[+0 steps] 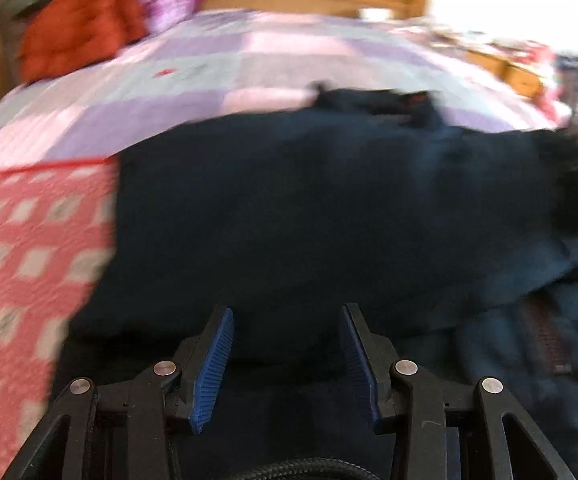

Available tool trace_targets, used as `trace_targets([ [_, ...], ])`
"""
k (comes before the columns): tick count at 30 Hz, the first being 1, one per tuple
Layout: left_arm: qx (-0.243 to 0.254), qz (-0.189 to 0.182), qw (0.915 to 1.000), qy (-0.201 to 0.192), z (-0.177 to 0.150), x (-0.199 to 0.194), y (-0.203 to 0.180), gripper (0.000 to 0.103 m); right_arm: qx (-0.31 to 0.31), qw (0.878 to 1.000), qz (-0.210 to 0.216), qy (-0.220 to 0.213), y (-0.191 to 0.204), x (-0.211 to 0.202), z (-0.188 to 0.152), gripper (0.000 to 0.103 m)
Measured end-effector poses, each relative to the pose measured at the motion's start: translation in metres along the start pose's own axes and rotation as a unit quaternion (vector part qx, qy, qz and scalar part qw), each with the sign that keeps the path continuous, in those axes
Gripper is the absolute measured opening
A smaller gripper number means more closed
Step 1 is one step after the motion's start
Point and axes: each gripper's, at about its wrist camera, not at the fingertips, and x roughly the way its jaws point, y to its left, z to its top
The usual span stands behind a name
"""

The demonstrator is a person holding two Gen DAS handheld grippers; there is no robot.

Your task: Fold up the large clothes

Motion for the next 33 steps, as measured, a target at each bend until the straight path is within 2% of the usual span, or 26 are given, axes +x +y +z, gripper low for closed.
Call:
trace_targets([
  [3, -0.060, 0.049, 0.9969, 0.009, -0.004, 0.014, 0.034, 0.047, -0.018, 0.999, 0.008, -0.040, 0.005, -0.026, 0.007, 0.022],
  [5, -0.093, 0.066, 0.9931, 0.027, -0.006, 0.029, 0.054, 0.047, -0.033, 0.998, 0.014, -0.054, 0.009, -0.039, 0.006, 0.022],
  [8, -0.113, 0.086, 0.9893, 0.034, 0.003, 0.050, 0.066, 0.050, -0.057, 0.998, 0.018, -0.026, 0.014, -0.035, -0.013, 0.022],
  [10, -0.138, 0.098, 0.9855, 0.015, 0.016, 0.055, 0.074, 0.050, -0.065, 0.998, 0.014, -0.012, 0.020, -0.025, -0.024, 0.022],
  [11, -0.161, 0.101, 0.9817, 0.006, 0.021, 0.054, 0.081, 0.050, -0.069, 0.997, 0.019, -0.013, 0.025, -0.022, -0.028, 0.022],
  [13, -0.244, 0.085, 0.9659, -0.013, 0.022, 0.048, 0.105, 0.049, -0.074, 0.996, 0.026, -0.028, 0.035, -0.025, -0.028, 0.021],
  [15, -0.292, 0.078, 0.9532, -0.002, 0.014, 0.054, 0.119, 0.049, -0.086, 0.993, 0.043, -0.063, 0.046, -0.036, -0.027, 0.021],
  [17, -0.293, 0.086, 0.9521, 0.015, 0.004, 0.059, 0.123, 0.050, -0.098, 0.991, 0.025, -0.089, 0.044, -0.043, -0.034, 0.021],
  [18, -0.292, 0.079, 0.9529, 0.026, -0.001, 0.063, 0.124, 0.050, -0.083, 0.995, 0.002, -0.059, 0.027, -0.029, -0.043, 0.021],
  [19, -0.283, 0.077, 0.9554, 0.030, -0.001, 0.062, 0.125, 0.050, -0.062, 0.998, 0.000, -0.026, 0.013, -0.015, -0.049, 0.021],
  [20, -0.267, 0.078, 0.9600, 0.031, -0.001, 0.059, 0.122, 0.050, -0.036, 0.999, -0.003, 0.019, -0.005, 0.002, -0.059, 0.021],
  [21, -0.242, 0.082, 0.9663, 0.031, 0.002, 0.055, 0.116, 0.050, -0.034, 0.999, 0.000, 0.038, -0.016, 0.011, -0.071, 0.021],
  [25, -0.148, 0.080, 0.9857, 0.011, 0.005, 0.024, 0.092, 0.050, -0.083, 0.996, -0.018, 0.021, -0.004, 0.005, -0.074, 0.021],
  [27, -0.094, 0.073, 0.9926, -0.021, 0.009, -0.002, 0.075, 0.050, -0.087, 0.996, -0.026, 0.016, -0.001, 0.005, -0.071, 0.021],
  [30, -0.043, 0.059, 0.9951, -0.066, 0.035, -0.021, 0.056, 0.050, -0.109, 0.993, -0.039, -0.004, 0.007, 0.000, -0.063, 0.021],
  [33, -0.032, 0.040, 0.9967, -0.063, 0.075, 0.002, 0.047, 0.051, -0.090, 0.995, -0.041, -0.010, 0.002, -0.004, -0.060, 0.021],
])
